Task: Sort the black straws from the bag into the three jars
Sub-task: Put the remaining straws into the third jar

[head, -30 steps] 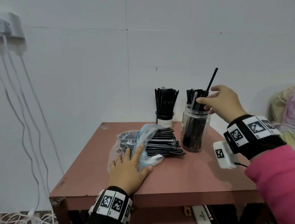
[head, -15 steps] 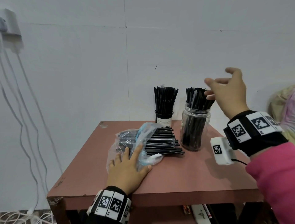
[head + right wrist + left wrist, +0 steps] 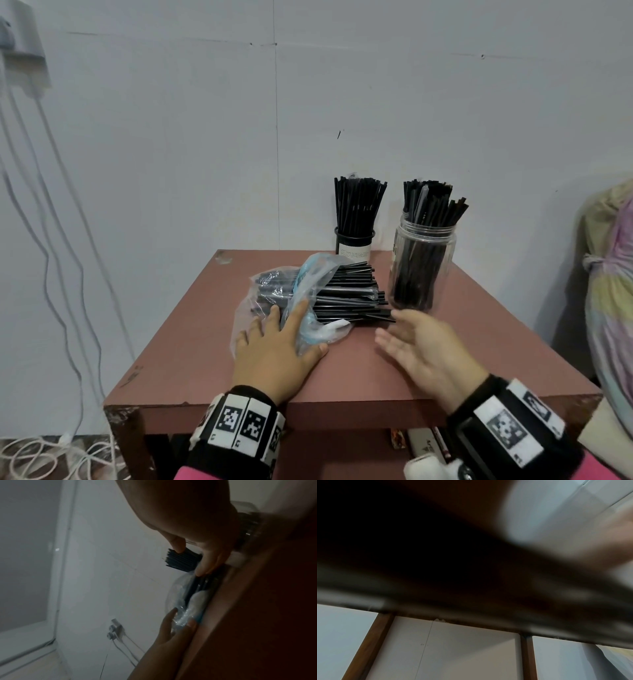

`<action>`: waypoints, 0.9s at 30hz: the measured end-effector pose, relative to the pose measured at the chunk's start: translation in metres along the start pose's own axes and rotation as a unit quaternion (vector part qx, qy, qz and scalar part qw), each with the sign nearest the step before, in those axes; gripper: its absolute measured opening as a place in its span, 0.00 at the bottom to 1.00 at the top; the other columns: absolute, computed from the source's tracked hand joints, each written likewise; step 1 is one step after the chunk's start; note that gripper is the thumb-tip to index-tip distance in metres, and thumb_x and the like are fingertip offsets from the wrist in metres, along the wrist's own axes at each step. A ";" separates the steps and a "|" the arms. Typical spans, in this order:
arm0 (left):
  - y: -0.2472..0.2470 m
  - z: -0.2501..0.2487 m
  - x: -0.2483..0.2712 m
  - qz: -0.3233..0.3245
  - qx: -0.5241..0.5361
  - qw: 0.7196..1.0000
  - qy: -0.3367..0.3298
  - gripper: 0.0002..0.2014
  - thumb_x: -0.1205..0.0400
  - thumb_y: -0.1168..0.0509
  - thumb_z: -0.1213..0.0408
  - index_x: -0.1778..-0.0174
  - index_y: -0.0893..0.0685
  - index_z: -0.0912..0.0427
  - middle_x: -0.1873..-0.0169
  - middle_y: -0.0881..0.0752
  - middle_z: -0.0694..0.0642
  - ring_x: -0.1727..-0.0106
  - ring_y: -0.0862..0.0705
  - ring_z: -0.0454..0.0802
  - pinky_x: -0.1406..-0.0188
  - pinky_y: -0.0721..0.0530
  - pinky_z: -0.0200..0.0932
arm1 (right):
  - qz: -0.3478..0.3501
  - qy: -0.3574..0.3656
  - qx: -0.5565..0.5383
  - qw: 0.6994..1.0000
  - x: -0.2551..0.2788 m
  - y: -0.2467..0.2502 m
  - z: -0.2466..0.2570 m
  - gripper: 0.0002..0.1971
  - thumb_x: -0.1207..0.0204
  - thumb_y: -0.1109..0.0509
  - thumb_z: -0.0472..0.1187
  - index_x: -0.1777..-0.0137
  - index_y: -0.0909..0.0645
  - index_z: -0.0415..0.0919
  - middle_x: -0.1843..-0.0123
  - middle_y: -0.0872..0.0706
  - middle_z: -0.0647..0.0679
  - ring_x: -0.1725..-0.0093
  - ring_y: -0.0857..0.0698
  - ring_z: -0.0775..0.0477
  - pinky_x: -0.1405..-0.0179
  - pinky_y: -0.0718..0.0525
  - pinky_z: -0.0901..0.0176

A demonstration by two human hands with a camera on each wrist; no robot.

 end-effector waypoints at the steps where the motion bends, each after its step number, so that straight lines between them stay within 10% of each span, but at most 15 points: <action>1: 0.000 0.000 0.000 0.002 -0.002 1.000 0.000 0.38 0.22 0.52 0.28 0.21 0.65 0.27 0.15 0.52 0.54 0.16 0.47 0.60 0.20 0.47 0.61 | -0.006 -0.025 -0.015 1.000 -0.005 0.001 -0.010 0.11 0.19 0.36 0.27 0.38 0.25 0.29 0.48 0.22 0.32 0.57 0.18 0.37 0.45 0.18 0.43; 9: -0.001 0.000 0.000 0.002 0.002 1.000 -0.003 0.38 0.22 0.51 0.27 0.21 0.65 0.26 0.15 0.52 0.55 0.16 0.49 0.62 0.19 0.48 0.63 | -0.033 0.056 -0.008 0.998 -0.037 -0.011 -0.021 0.16 0.16 0.38 0.30 0.30 0.29 0.25 0.36 0.18 0.30 0.57 0.13 0.44 0.67 0.11 0.63; 21: 0.013 -0.023 0.004 -0.050 -0.060 0.995 -0.065 0.35 0.19 0.44 0.35 0.22 0.58 0.24 0.18 0.73 0.55 0.18 0.68 0.66 0.22 0.61 0.73 | 0.013 0.116 0.025 0.993 -0.038 -0.029 -0.020 0.11 0.21 0.29 0.33 0.42 0.21 0.28 0.51 0.15 0.35 0.63 0.14 0.48 0.70 0.13 0.65; 27: 0.014 -0.041 0.000 -0.051 0.003 0.998 -0.040 0.28 0.20 0.50 0.31 0.22 0.43 0.25 0.17 0.68 0.54 0.19 0.70 0.67 0.24 0.64 0.73 | -0.008 0.156 0.043 0.987 -0.040 -0.019 -0.019 0.04 0.20 0.30 0.34 0.49 0.19 0.34 0.43 0.16 0.37 0.65 0.12 0.52 0.65 0.13 0.63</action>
Point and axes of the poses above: each hand's wrist, its own x-axis away from the middle knuckle, its own y-axis out of the back of the hand, z = x × y, the point moved 8 cm from there along -x, towards the middle knuckle
